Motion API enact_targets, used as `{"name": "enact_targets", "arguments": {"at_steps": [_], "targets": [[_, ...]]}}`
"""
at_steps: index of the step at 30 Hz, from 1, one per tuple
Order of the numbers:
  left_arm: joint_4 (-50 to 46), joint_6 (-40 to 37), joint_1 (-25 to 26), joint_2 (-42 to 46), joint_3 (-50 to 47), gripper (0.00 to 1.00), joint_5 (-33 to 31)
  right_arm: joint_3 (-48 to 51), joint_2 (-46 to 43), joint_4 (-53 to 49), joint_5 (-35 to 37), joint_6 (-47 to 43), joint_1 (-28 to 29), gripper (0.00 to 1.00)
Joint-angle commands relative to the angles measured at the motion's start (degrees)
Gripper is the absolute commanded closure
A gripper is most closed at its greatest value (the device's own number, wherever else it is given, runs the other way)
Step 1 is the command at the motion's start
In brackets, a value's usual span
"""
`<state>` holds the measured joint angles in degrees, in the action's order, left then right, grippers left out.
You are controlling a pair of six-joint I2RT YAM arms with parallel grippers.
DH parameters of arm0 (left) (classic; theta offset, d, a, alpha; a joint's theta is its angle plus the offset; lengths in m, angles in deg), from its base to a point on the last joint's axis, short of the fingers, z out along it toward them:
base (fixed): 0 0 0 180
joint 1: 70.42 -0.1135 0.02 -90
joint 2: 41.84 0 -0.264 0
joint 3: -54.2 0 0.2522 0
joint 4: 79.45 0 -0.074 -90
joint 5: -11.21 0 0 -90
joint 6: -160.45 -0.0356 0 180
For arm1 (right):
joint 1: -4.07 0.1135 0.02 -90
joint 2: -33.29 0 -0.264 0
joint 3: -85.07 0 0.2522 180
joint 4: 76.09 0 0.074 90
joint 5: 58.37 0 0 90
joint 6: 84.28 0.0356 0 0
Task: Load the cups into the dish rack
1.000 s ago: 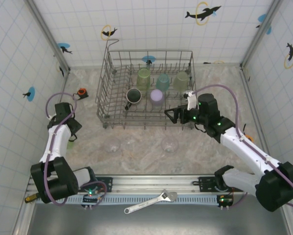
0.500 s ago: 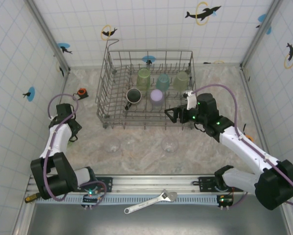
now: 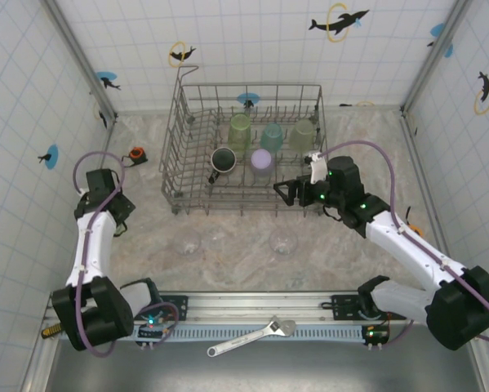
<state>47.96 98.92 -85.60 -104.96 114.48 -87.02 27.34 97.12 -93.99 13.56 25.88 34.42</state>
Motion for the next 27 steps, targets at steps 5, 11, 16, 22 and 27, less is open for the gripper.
{"name": "enact_targets", "arguments": {"at_steps": [5, 11, 16, 22, 27], "targets": [[-0.17, 1.04, -0.51, 3.34, 4.86, 1.00, 6.43, -0.18, -1.12, 1.47, 0.88, 0.46, 0.78, 0.00], [1.56, 1.04, -0.49, 2.80, 6.88, 1.00, 10.16, -0.07, -1.45, 1.60, 1.41, 0.28, 0.85, 0.00], [2.42, 1.44, -0.44, 2.63, 8.77, 1.00, 14.24, -0.07, -1.32, 1.68, 1.62, 0.31, 0.85, 0.00], [6.24, 2.99, -0.43, 3.20, 10.89, 1.00, 21.09, 0.18, -0.69, 1.70, 1.89, 0.36, 0.85, 0.00], [7.88, 3.25, -0.52, 2.82, 11.97, 1.00, 23.19, 0.22, 0.24, 2.39, 2.07, 0.40, 0.85, 0.00]]}}
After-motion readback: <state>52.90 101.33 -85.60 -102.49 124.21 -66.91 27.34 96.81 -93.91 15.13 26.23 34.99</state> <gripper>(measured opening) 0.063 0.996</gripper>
